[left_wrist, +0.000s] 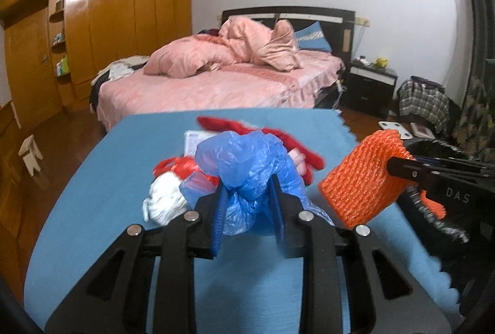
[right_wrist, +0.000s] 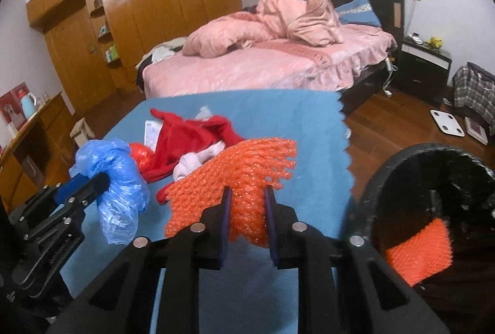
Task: Collect trash
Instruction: 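Release the blue bag and orange net into the trash bin with both tools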
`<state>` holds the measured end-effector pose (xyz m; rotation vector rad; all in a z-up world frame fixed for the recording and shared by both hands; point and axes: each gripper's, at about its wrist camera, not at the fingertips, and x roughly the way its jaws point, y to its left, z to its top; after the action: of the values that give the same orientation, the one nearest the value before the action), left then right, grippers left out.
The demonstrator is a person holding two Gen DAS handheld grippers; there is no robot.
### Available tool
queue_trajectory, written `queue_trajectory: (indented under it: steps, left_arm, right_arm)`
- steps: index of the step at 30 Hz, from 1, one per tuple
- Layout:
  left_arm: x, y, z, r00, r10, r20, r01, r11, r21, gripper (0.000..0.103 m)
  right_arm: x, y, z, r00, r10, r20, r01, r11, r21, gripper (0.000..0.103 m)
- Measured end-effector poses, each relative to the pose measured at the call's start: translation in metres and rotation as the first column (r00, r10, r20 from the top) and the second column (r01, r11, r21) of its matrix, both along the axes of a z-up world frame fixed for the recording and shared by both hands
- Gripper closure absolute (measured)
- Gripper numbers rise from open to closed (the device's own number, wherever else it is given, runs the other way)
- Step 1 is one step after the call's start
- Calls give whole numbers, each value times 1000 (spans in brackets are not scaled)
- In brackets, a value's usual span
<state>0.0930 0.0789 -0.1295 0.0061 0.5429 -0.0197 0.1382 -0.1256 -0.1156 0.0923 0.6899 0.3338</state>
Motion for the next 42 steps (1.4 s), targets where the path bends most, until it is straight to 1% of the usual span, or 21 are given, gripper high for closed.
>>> queue_trajectory:
  steps: [8,16,20,24,29,30,32,34,36,37,40,42]
  left_arm:
    - [0,-50,19,992,-118,39,119,993,-13,78]
    - [9,-110,29,968,-244,63,246,969,-26,78]
    - [15,-144,33,947,-312,72,314,949,-24,78]
    - [22,-181,30,922,-382,65,384,923,-27,78]
    - [33,-221,23,891,-451,42,453,890,-47,78]
    - [37,-231,20,881,-472,35,473,879,-61,78]
    - [43,-242,17,870,-493,26,493,867,-71,76]
    - [48,-255,13,853,-522,8,520,849,-89,66]
    - [50,-259,10,847,-532,0,529,842,-102,47]
    - [52,-259,8,844,-536,-4,532,839,-112,40]
    - [52,-253,4,844,-536,-10,531,839,-120,34]
    - [52,-244,3,854,-520,-9,516,849,-114,31]
  right_arm:
    - [-13,-60,25,992,-115,56,115,993,8,83]
    - [-25,-126,34,965,-247,88,249,969,-5,83]
    - [-28,-158,33,947,-309,93,311,950,-14,83]
    - [-34,-189,29,926,-366,89,370,929,-26,83]
    - [-43,-224,23,899,-431,81,435,900,-32,83]
    - [-44,-230,22,894,-441,79,444,895,-33,83]
    - [-47,-241,17,883,-463,73,467,883,-40,82]
    - [-49,-248,14,876,-477,66,481,875,-52,78]
    - [-50,-256,9,868,-494,53,496,866,-59,65]
    - [-52,-260,7,861,-505,51,508,859,-60,62]
    - [-57,-268,2,848,-528,48,530,845,-64,48]
    - [-59,-269,1,843,-536,52,538,841,-58,32]
